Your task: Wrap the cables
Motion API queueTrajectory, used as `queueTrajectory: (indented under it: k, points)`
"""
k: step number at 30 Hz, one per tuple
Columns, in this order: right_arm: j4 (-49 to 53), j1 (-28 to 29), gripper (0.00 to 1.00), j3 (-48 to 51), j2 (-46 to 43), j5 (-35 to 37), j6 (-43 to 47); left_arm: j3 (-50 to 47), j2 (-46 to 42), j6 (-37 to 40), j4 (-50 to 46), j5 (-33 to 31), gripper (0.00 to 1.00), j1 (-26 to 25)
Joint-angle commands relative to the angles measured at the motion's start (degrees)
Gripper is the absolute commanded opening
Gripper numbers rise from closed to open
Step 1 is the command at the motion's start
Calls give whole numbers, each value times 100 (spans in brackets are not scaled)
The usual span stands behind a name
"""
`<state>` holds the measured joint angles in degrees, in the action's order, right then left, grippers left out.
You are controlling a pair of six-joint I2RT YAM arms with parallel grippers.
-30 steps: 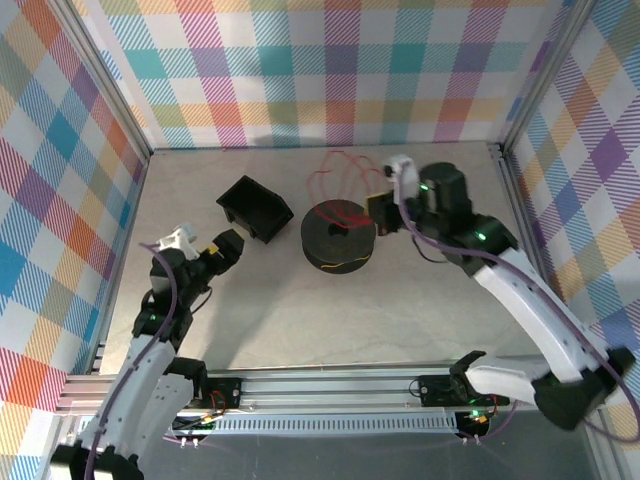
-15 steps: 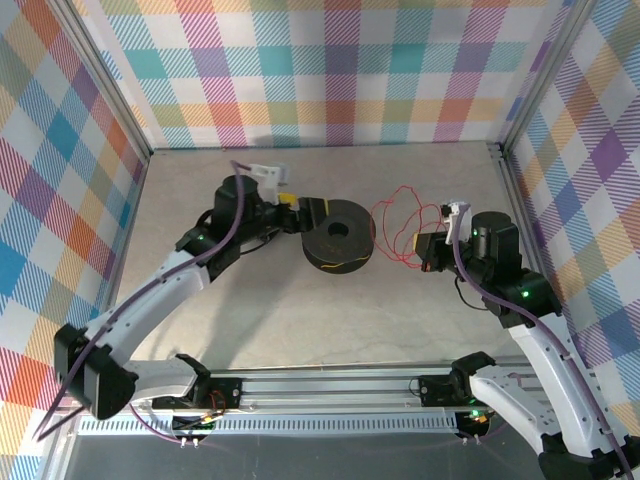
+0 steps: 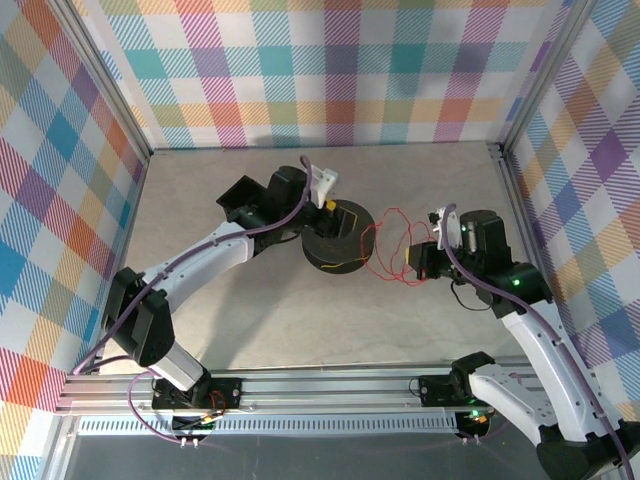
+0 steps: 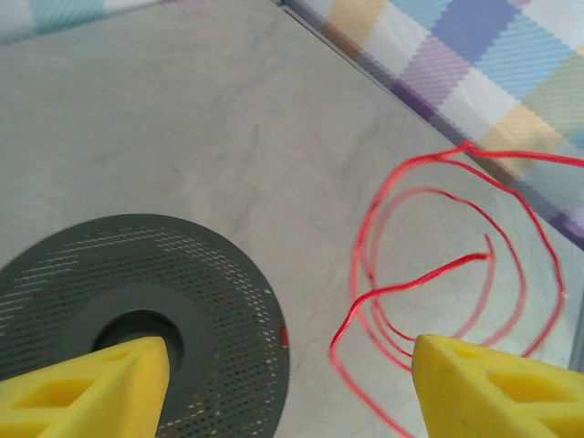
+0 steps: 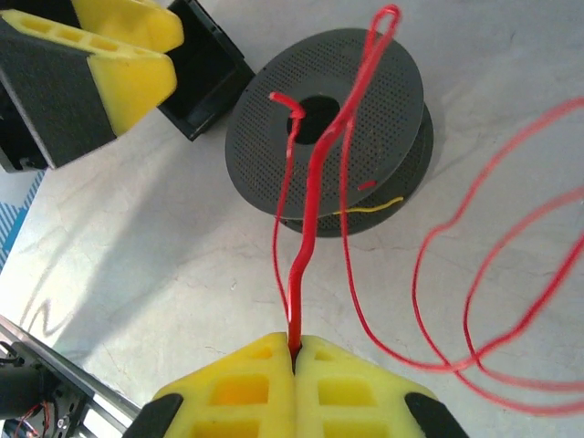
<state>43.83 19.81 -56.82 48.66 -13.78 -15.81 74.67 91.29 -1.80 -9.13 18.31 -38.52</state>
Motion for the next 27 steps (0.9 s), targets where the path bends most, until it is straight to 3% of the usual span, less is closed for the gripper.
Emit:
queueTrajectory:
  k: [1, 8, 22, 27]
  points:
    - [101, -57, 0, -264, 58, -325, 94, 231, 156, 378, -37, 462, 70, -219]
    - [157, -98, 0, -389, 276, -667, 155, 548, 592, 728, -419, 534, 71, -415]
    - [256, -145, 0, -532, 379, -942, 210, 623, 876, 844, -397, 373, 56, -409]
    - [281, -160, 0, -498, 362, -916, 219, 632, 887, 728, -311, 411, 30, -411]
